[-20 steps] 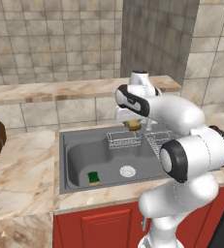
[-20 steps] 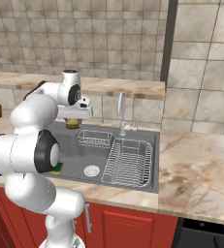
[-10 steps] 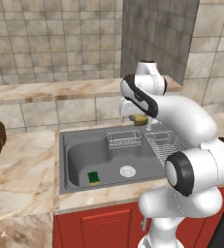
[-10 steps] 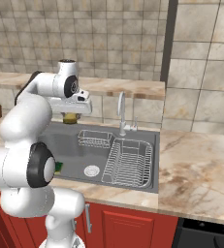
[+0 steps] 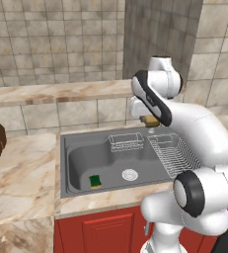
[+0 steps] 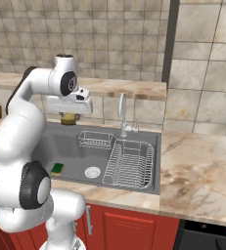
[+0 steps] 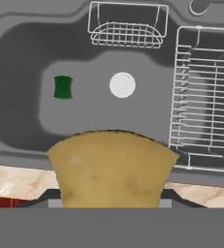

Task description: Pick up the sponge and sponge from the sink, and place them back in the cabinet, and close the cabinet door.

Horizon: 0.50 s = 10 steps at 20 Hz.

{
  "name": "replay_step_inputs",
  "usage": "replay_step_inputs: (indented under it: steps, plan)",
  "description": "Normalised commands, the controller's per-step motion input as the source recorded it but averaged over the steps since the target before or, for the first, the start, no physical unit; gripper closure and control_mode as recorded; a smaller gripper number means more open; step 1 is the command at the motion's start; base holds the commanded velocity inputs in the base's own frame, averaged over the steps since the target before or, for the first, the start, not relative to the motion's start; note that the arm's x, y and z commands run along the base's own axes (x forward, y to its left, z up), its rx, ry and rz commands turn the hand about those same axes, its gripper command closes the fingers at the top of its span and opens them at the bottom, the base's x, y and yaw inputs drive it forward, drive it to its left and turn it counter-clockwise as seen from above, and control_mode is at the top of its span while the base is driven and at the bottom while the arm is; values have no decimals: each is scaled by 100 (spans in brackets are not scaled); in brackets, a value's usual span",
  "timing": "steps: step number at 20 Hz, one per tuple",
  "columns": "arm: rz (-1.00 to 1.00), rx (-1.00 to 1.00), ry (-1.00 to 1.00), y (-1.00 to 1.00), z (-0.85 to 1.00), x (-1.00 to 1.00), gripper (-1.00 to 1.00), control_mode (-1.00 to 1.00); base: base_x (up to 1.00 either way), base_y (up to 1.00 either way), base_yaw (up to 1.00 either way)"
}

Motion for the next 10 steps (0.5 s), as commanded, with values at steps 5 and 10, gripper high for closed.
replay_step_inputs:
  steps: [5, 10]
  plan:
    - [-4, 0, 0, -18, 34, -40, 100, -100, 0, 0, 0]
    - [-3, 0, -1, -10, 24, -32, 100, -100, 0, 0, 0]
